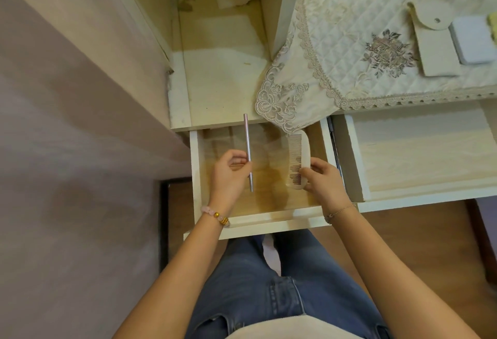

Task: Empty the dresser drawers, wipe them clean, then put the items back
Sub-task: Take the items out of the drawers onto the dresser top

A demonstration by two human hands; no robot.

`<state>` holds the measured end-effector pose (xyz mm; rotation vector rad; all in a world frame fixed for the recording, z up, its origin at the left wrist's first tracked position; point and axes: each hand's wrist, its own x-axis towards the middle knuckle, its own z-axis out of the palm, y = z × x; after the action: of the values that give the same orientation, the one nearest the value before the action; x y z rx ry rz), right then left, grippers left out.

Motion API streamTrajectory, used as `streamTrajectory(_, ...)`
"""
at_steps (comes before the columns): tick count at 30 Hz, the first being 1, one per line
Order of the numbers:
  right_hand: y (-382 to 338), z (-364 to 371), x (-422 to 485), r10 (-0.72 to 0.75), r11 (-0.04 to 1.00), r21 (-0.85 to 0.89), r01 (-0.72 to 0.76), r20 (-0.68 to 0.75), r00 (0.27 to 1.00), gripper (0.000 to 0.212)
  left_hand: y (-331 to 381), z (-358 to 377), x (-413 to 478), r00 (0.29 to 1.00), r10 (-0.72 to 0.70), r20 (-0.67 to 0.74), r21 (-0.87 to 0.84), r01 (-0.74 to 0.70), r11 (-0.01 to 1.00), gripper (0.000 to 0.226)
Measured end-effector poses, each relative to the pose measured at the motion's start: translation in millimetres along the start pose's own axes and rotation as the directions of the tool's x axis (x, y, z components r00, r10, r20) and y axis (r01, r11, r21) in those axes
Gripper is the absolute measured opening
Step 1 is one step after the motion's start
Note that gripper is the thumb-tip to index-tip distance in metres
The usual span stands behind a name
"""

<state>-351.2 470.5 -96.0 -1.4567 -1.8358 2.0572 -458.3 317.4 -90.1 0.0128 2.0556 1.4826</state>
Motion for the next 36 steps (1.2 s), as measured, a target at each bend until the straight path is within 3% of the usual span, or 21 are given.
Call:
streamTrajectory(9, -17.5, -48.6, 8.7, -0.051, 0.994, 0.092, 0.061, -0.110, 0.993, 0.026, 30.2, 44.5, 15.2, 0.995, 0.063, 0.074, 0.008, -0.063, 0.998, 0.019)
streamTrajectory(20, -69.3, -135.2, 80.3, -0.080, 0.975, 0.197, 0.106, -0.135, 0.988, 0.021, 87.6, 153.4, 55.8, 0.992, 0.086, 0.094, 0.033, -0.090, 0.995, 0.015)
streamTrajectory(26, -106.8, -165.3, 136.4, -0.154, 0.983, 0.079, 0.165, -0.134, 0.979, 0.021, 122.2, 195.7, 97.8, 0.999, 0.036, -0.010, -0.020, -0.036, 0.999, 0.014)
streamTrajectory(36, -147.0, -166.1, 201.2, -0.217, 0.972, -0.112, 0.206, -0.093, 0.972, 0.017, 148.2, 213.0, 147.7, 0.994, -0.034, -0.106, 0.073, 0.042, 0.996, 0.019)
